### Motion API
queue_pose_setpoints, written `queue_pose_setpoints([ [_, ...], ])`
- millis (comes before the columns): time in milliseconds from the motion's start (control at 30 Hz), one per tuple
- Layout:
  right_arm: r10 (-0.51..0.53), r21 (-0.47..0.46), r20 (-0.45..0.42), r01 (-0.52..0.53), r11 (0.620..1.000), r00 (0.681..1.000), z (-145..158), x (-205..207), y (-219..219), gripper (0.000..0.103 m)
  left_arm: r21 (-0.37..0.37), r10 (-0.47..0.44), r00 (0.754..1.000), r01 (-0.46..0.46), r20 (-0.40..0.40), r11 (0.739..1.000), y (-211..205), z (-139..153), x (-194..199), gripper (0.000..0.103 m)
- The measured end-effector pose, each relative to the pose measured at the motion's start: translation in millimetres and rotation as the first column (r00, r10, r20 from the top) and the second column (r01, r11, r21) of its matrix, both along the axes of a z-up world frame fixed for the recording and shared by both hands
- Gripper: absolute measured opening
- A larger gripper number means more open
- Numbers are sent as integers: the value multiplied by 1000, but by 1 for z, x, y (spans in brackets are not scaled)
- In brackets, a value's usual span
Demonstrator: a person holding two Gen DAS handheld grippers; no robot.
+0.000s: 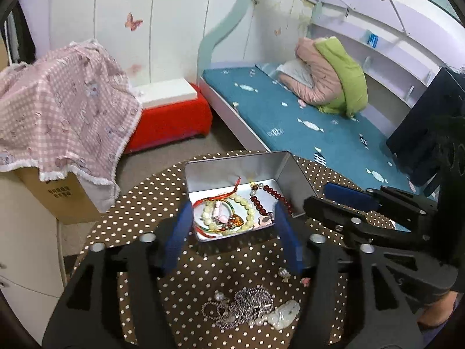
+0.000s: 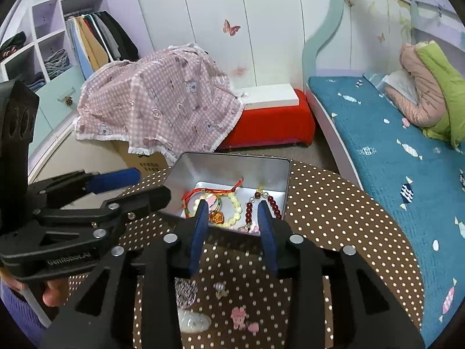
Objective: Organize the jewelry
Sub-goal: 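Lower the pink charms into the grey box and open both tools, then move both tools back to the jade pendant and pink charms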
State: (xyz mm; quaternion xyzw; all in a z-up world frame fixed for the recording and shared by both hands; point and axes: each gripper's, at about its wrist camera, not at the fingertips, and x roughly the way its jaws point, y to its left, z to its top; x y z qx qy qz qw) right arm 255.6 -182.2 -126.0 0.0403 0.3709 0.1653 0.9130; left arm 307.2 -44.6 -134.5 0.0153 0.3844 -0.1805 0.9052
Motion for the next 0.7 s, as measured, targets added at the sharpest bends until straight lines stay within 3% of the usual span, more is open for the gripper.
queue_pose_setpoints([
  [33, -1, 0, 9, 1, 1000, 1000, 3, -7, -2, 39, 1, 6, 1000, -6, 20, 1000, 2, 3, -7, 76],
  [200, 3, 4, 48, -3, 1000, 999, 15, -36, -8, 46, 2, 32, 995, -32, 93, 999, 12, 14, -42, 85],
  [333, -3, 6, 81, 2, 1000, 997, 21, -64, -15, 56, -15, 40, 992, -38, 118, 999, 17, 17, -66, 85],
  [533, -9, -20, 100, 11, 1000, 995, 14, -94, -20, 58, 9, 46, 986, -48, 163, 999, 11, 8, -105, 85],
  [700, -24, -40, 84, 28, 999, 996, -4, -110, -26, 59, 2, 12, 992, -12, 123, 1000, 0, -15, -123, 85],
])
